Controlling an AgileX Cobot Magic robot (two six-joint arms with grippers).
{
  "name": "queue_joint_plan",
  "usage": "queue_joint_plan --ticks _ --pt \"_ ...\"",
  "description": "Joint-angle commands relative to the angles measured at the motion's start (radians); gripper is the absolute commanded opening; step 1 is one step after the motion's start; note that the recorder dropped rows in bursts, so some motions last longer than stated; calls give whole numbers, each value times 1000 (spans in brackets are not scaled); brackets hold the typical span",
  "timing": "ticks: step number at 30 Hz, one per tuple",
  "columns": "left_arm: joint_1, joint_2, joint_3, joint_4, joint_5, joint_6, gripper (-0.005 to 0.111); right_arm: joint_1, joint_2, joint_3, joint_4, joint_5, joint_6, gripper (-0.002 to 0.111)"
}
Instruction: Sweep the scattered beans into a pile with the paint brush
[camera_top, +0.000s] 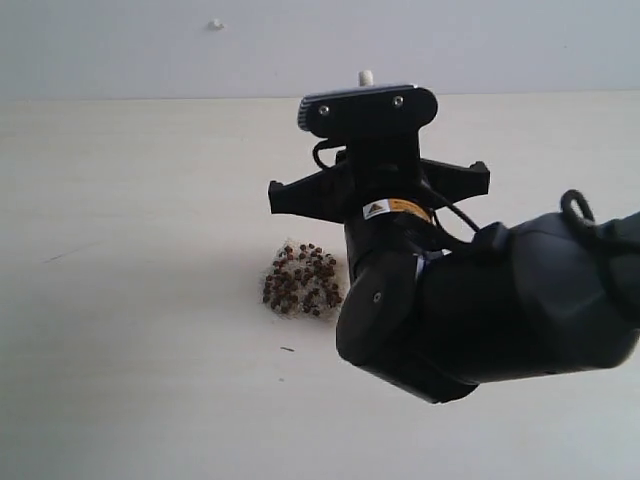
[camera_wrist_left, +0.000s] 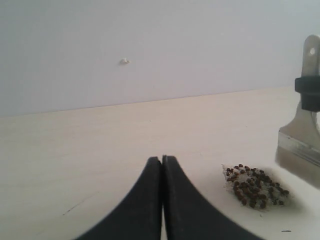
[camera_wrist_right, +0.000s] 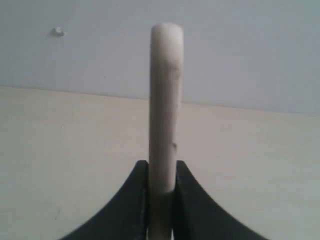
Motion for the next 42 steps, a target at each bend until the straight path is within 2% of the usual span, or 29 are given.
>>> queue_joint_plan --ticks 1,11,17,21,26,42 --pt "2 -3 1 -9 -2 -2 0 4 -74 -7 16 -29 -103 0" --pt "2 -3 1 -9 -2 -2 0 -2 -87 -7 -21 -81 -204 0" --pt "2 -3 1 -9 -2 -2 0 -77 -87 -7 -72 -66 -212 0" --pt "2 -3 1 -9 -2 -2 0 -171 -87 1 -186 75 -212 0" --pt "2 -3 1 -9 -2 -2 0 -219 -48 1 -260 159 -208 0" --pt "2 -3 1 -9 -2 -2 0 -222 76 1 -655 307 263 0"
